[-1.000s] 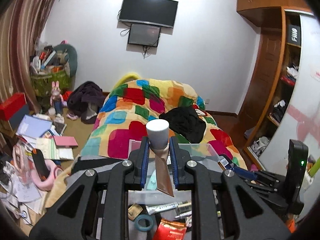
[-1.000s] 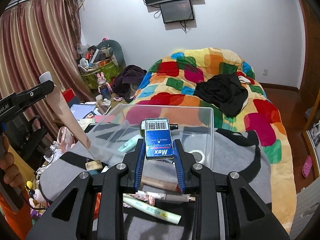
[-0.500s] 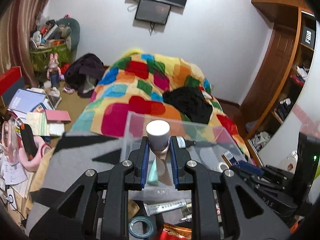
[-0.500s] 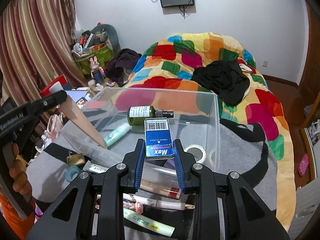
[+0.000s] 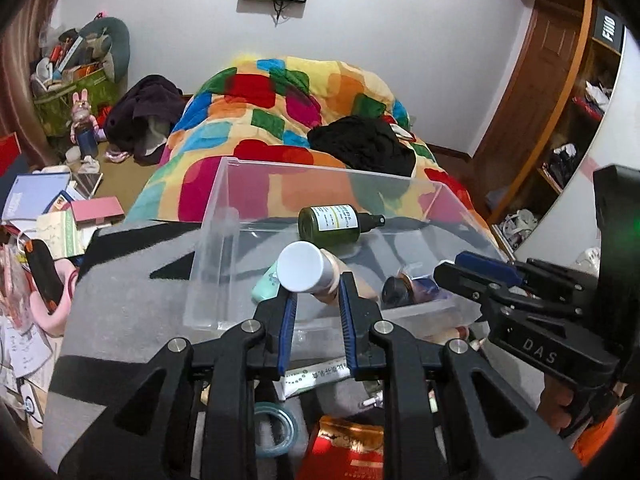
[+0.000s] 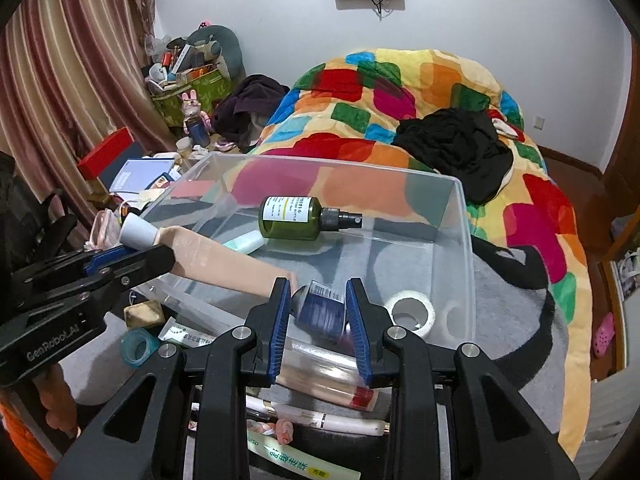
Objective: Organize objects
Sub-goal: 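Carry both items into the clear box and open both tools, then grasp the red packet with the left tool while the right tool grasps the white-green tube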
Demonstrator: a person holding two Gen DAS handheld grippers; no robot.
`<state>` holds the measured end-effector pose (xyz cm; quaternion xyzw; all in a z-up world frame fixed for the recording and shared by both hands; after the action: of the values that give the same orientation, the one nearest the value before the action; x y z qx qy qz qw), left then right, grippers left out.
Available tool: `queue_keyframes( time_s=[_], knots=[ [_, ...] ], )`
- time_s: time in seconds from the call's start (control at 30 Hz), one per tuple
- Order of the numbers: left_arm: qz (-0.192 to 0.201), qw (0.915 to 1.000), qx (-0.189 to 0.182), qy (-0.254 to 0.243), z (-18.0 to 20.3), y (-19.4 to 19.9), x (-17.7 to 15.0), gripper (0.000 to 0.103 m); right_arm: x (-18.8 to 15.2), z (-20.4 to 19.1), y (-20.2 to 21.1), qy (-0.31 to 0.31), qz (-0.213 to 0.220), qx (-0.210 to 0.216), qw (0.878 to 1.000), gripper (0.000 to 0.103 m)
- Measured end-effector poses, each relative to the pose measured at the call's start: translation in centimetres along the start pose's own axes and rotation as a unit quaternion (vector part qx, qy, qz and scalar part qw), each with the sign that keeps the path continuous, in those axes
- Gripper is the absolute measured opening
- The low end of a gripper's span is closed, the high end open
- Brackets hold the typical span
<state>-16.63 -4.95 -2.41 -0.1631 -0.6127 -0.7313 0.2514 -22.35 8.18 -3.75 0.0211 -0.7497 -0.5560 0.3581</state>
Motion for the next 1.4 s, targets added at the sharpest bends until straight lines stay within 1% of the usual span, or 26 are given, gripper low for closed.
queue_keyframes(
  time_s=[0.03, 0.1, 0.17, 0.27, 0.33, 0.43, 0.5, 0.57, 0.67, 0.83, 1.03, 1.17, 1.23, 1.27, 1.3, 1.4],
  knots=[
    [-0.002, 1.0000, -0.003, -0.003, 0.1, 0.2, -0.1, 0.020, 0.0, 0.0, 0.0, 0.000, 0.000, -0.001, 1.000, 0.027],
    [-0.007, 0.9999, -0.004, -0.010, 0.3, 0.5, -0.2, 0.025, 0.0, -0.1, 0.2, 0.000, -0.002, 0.002, 1.000, 0.031],
    [-0.007, 0.9999, -0.003, -0.013, 0.4, 1.0, -0.3, 0.036, -0.2, 0.0, 0.6, -0.001, 0.001, 0.008, 1.000, 0.035],
    [0.004, 0.9998, 0.002, -0.019, 0.5, 2.0, -0.4, 0.045, -0.5, -0.2, 1.3, 0.001, 0.008, 0.011, 1.000, 0.038],
    [0.011, 0.9996, 0.002, -0.024, 0.7, 2.8, -0.6, 0.048, -0.8, -0.4, 2.0, 0.006, 0.014, 0.010, 1.000, 0.039],
    [0.019, 0.9992, 0.009, -0.034, 0.9, 3.8, -1.2, 0.057, -1.3, -0.6, 3.0, 0.015, 0.024, 0.009, 1.000, 0.040],
    [0.024, 0.9988, 0.014, -0.041, 1.1, 4.4, -1.7, 0.061, -2.0, -0.6, 3.8, 0.020, 0.033, 0.009, 0.999, 0.046],
    [0.026, 0.9984, 0.017, -0.048, 1.2, 4.9, -2.4, 0.068, -2.6, -0.5, 4.5, 0.022, 0.038, 0.011, 0.999, 0.050],
    [0.020, 0.9979, 0.022, -0.058, 1.2, 5.1, -3.7, 0.073, -3.8, -0.2, 4.9, 0.024, 0.037, 0.011, 0.999, 0.052],
    [-0.003, 0.9978, 0.024, -0.061, 0.8, 4.8, -6.3, 0.074, -6.3, 0.3, 4.1, 0.027, 0.011, 0.011, 1.000, 0.052],
    [-0.040, 0.9972, 0.010, -0.062, 0.6, 3.3, -9.1, 0.074, -9.4, 0.0, 2.3, 0.044, -0.030, 0.022, 0.998, 0.052],
    [-0.069, 0.9954, 0.001, -0.067, 1.1, 1.7, -10.6, 0.074, -9.7, -0.2, 1.1, 0.052, -0.044, 0.033, 0.997, 0.052],
    [-0.079, 0.9945, -0.003, -0.069, 1.4, 0.9, -10.9, 0.074, -9.5, -0.4, 0.6, 0.057, -0.050, 0.032, 0.997, 0.052],
    [-0.080, 0.9944, -0.001, -0.069, 1.5, 0.7, -10.9, 0.074, -9.5, -0.5, 0.4, 0.059, -0.051, 0.032, 0.996, 0.049],
    [-0.080, 0.9944, 0.002, -0.069, 1.6, 0.4, -10.8, 0.074, -9.6, -0.6, 0.3, 0.061, -0.052, 0.035, 0.996, 0.041],
    [-0.077, 0.9949, 0.008, -0.064, 1.6, -0.2, -10.6, 0.074, -9.9, -1.1, 0.4, 0.075, -0.056, 0.045, 0.995, 0.029]
  ],
)
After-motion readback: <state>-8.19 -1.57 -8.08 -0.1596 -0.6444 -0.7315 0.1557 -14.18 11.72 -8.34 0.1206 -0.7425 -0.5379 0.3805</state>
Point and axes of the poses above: each gripper's, at about its wrist camera, not at the fingertips, and y roughly against the way its jaws point, z to its right, x to its top, the point moved 3 cm from there along -y, roughly the way its jaws point, and after that the axes turned 11 degrees about -z, right-handed, at the moved point
